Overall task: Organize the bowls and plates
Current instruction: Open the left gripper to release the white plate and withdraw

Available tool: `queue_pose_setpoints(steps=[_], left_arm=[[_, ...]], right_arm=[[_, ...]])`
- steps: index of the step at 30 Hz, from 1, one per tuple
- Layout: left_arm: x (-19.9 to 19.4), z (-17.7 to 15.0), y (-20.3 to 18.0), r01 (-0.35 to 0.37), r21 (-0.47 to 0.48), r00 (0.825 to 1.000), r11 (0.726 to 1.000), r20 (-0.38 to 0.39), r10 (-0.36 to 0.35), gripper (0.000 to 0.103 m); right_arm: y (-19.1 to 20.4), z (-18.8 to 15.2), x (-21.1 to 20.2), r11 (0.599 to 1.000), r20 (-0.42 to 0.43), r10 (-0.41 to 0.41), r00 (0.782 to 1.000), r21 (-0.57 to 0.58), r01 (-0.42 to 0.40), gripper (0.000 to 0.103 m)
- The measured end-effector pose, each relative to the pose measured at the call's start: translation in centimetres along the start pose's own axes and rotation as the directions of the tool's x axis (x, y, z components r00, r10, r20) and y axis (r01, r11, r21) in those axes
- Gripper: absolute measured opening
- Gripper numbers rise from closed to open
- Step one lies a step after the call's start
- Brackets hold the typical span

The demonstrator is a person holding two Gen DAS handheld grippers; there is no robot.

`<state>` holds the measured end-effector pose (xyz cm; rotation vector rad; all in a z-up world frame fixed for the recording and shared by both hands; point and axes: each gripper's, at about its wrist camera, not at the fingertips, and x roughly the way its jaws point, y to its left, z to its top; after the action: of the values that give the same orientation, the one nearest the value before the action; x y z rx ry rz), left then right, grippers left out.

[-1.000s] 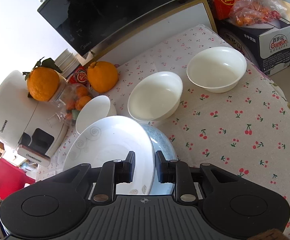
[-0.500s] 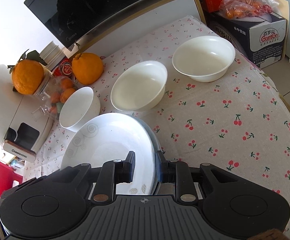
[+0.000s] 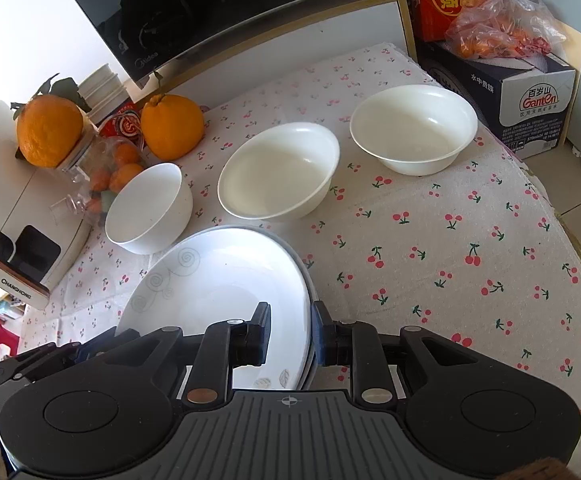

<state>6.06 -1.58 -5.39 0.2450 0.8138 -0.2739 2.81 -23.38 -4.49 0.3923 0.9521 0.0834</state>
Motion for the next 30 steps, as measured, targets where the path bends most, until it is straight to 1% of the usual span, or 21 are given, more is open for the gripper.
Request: queue_pose_setpoints(steps=[8,9,11,15,18,20,23,24,25,26,28,30], left_arm=[[0.1,0.1,0.1,0.009,0.007,1.000,1.000,-0.007,-0.009,0.011],[0.1,0.1,0.2,0.011,0.005,1.000,1.000,-0.010,-0.011,0.011],[0.2,0.2,0.4,0.025,-0.003,1.000,1.000,-0.016,-0.025,0.012],[0.3,0.2,0.7,0.049,-0.021,0.998,0.999,-0.036,-0.050,0.021],[0.3,0.2,0.7,0.052,-0.026,0.998,0.998,-0.036,-0.053,0.023],[0.2,0.3,0.8,0.057,-0.026,0.998,0.998,-0.034,-0.058,0.025],[0.0,0.4,1.0,0.065,-0.034,0.997,0.997,-0.031,-0.066,0.034],[-0.1,0.5,1.1,0.068,-0.040,0.997,0.997,-0.031,-0.069,0.039],[-0.1,0.7,1.3,0.073,-0.046,0.997,0.996,-0.032,-0.075,0.044],[-0.2,0.8,1.5,0.079,-0.055,0.996,0.995,-0.030,-0.081,0.046],[-0.4,1.2,2.0,0.092,-0.075,0.995,0.993,-0.029,-0.094,0.060],[-0.6,1.6,2.7,0.094,-0.095,0.995,0.991,-0.021,-0.097,0.068]], right_arm=[[0.7,-0.1,0.1,0.998,0.000,-0.030,1.000,-0.059,0.030,0.022],[0.8,-0.1,0.1,0.997,-0.001,-0.028,1.000,-0.066,0.028,0.024],[0.9,-0.2,0.1,0.996,-0.001,-0.040,0.999,-0.075,0.040,0.024],[1.1,-0.2,0.1,0.995,-0.009,-0.043,0.999,-0.094,0.042,0.026],[1.1,-0.3,0.1,0.995,-0.014,-0.038,0.999,-0.095,0.036,0.032],[1.1,-0.2,0.1,0.995,-0.013,-0.041,0.999,-0.097,0.039,0.034],[1.1,-0.1,-0.1,0.995,-0.008,-0.041,0.999,-0.095,0.040,0.046],[1.1,-0.1,-0.2,0.995,-0.003,-0.041,0.999,-0.096,0.041,0.051],[1.1,0.0,-0.3,0.994,0.001,-0.041,0.999,-0.097,0.041,0.054],[1.1,0.2,-0.5,0.994,0.002,-0.039,0.999,-0.100,0.039,0.056],[1.3,0.6,-0.8,0.994,0.004,-0.023,1.000,-0.106,0.023,0.064],[1.8,1.1,-1.4,0.994,0.009,0.003,1.000,-0.114,-0.002,0.071]])
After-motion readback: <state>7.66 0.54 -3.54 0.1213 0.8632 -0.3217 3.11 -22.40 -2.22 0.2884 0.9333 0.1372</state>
